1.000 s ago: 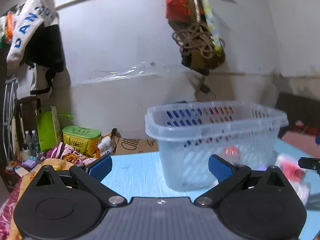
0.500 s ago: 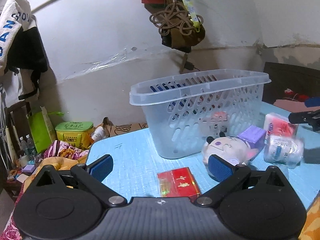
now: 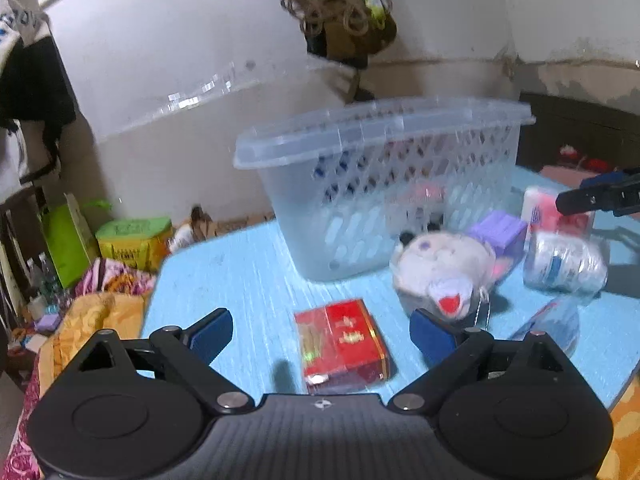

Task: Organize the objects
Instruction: 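Grasp the pink tissue pack with the right gripper while the left gripper grasps the red cigarette box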

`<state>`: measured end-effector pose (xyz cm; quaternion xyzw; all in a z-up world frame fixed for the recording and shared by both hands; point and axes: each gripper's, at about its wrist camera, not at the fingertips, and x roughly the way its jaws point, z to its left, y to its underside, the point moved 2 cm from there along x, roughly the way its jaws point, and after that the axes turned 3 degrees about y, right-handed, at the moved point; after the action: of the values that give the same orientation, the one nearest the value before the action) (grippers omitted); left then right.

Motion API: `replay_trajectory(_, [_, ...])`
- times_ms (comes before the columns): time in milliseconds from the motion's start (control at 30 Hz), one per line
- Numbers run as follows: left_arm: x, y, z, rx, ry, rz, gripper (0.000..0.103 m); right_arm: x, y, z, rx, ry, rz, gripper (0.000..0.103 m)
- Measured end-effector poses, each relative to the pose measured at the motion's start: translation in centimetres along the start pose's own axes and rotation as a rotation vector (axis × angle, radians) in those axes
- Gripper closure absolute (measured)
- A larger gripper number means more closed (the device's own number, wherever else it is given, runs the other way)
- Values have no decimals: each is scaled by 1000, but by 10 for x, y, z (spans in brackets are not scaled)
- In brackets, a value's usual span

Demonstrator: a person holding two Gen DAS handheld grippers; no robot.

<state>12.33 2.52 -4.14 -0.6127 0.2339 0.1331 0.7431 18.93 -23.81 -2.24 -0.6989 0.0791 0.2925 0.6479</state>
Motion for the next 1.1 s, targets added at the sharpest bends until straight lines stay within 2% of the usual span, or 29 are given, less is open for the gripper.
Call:
replay_trajectory(133, [11, 4, -6, 23, 7, 65, 5, 6, 3, 1, -3, -7, 44, 39])
replay_trajectory(200, [14, 6, -7, 25, 21, 81, 6, 6, 3, -2, 12, -18, 58, 48])
replay_trajectory(367, [18, 7, -4, -2, 28, 108, 6, 10, 4, -10, 57, -50, 98, 62])
replay_trajectory(500, [19, 6, -1, -28, 36, 114, 7, 9, 2, -12, 63, -28, 107, 62])
replay_trajectory(567, [19, 6, 0, -43, 36, 120, 11, 10, 1, -13, 63, -24, 115, 62])
replay_trajectory(633, [20, 4, 0, -58, 41, 122, 19, 12, 1, -12, 56, -42, 134, 62])
replay_trajectory(767, [21, 2, 0, -72, 50, 126, 25, 14, 4, -6, 25, -43, 146, 62])
replay_trajectory(800, [21, 2, 1, -79, 56, 127, 29, 14, 3, -5, 19, -41, 148, 62])
replay_trajectory(833, [21, 2, 1, -87, 64, 130, 34, 13, 3, -6, 20, -39, 145, 63])
replay_trajectory(900, [22, 1, 3, -113, 81, 139, 44, 12, 1, -7, 23, -42, 147, 74])
replay_trajectory(933, [22, 0, 4, -124, 86, 142, 48, 11, 0, -8, 23, -41, 148, 74])
replay_trajectory(1100, [20, 1, 9, -149, 76, 137, 48, 6, -4, -9, 12, -22, 124, 75])
